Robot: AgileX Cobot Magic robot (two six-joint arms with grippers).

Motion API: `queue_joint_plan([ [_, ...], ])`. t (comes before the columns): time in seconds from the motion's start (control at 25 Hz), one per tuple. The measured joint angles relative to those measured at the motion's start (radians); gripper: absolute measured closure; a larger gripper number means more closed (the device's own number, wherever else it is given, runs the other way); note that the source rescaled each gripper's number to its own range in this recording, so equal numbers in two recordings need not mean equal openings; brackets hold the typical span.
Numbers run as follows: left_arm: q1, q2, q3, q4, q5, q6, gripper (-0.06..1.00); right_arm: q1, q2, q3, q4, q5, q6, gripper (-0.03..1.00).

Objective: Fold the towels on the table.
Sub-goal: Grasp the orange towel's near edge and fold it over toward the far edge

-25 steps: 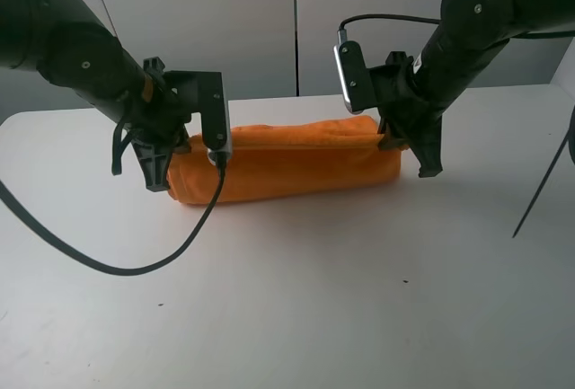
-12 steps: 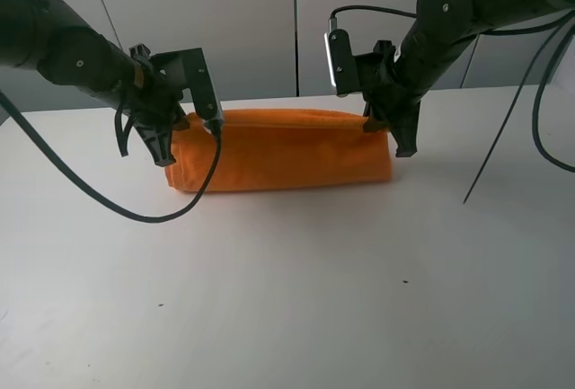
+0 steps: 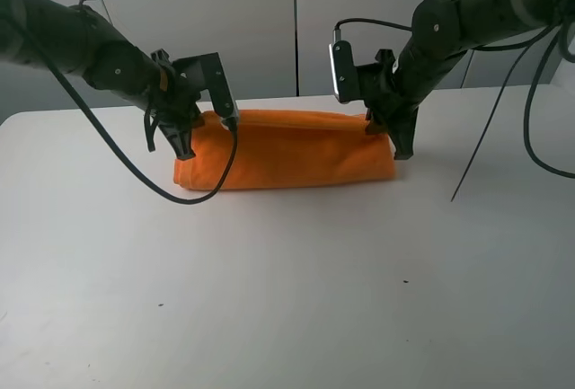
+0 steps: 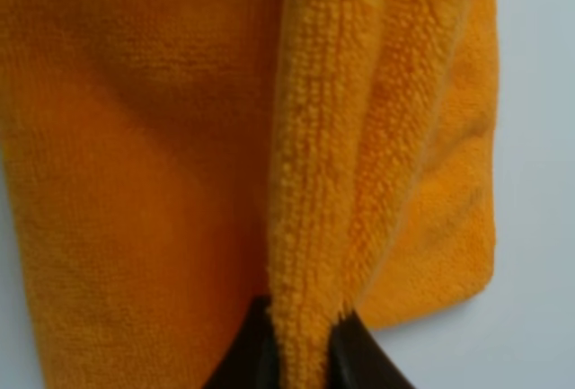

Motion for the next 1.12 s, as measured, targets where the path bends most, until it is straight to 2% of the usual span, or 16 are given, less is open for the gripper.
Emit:
queue_joint_plan([
  [0.24,0.01,0.046,-0.01,0.014,-0.04,-0.017,0.94,-0.001,0.052,-0.02,-0.045,-0.038,0.025,0.97],
  [0.52,0.012,0.053,-0.01,0.014,-0.053,-0.018,0.94,-0.001,0.083,-0.03,-0.051,-0.043,0.047,0.97],
  [0.64,0.013,0.053,-0.01,0.014,-0.059,-0.018,0.91,-0.001,0.083,-0.03,-0.051,-0.043,0.053,0.97],
  [0.72,0.016,0.053,-0.01,0.014,-0.059,-0.018,0.82,-0.005,0.083,-0.03,-0.052,-0.043,0.053,0.92],
  [0.8,0.021,0.053,-0.01,0.016,-0.053,-0.018,0.68,-0.01,0.083,-0.03,-0.062,-0.033,0.053,0.82],
  [0.88,0.03,0.053,-0.01,0.022,-0.043,-0.018,0.49,-0.022,0.081,-0.03,-0.081,-0.02,0.055,0.69],
  [1.0,0.039,0.053,-0.01,0.025,-0.046,-0.018,0.07,-0.029,0.063,-0.03,-0.097,-0.02,0.061,0.48],
  [1.04,0.039,0.053,-0.01,0.025,-0.055,-0.024,0.01,-0.029,0.049,-0.03,-0.097,-0.025,0.069,0.41],
  [1.12,0.039,0.051,-0.01,0.025,-0.065,-0.032,-0.03,-0.029,0.021,-0.03,-0.101,-0.039,0.084,0.28],
])
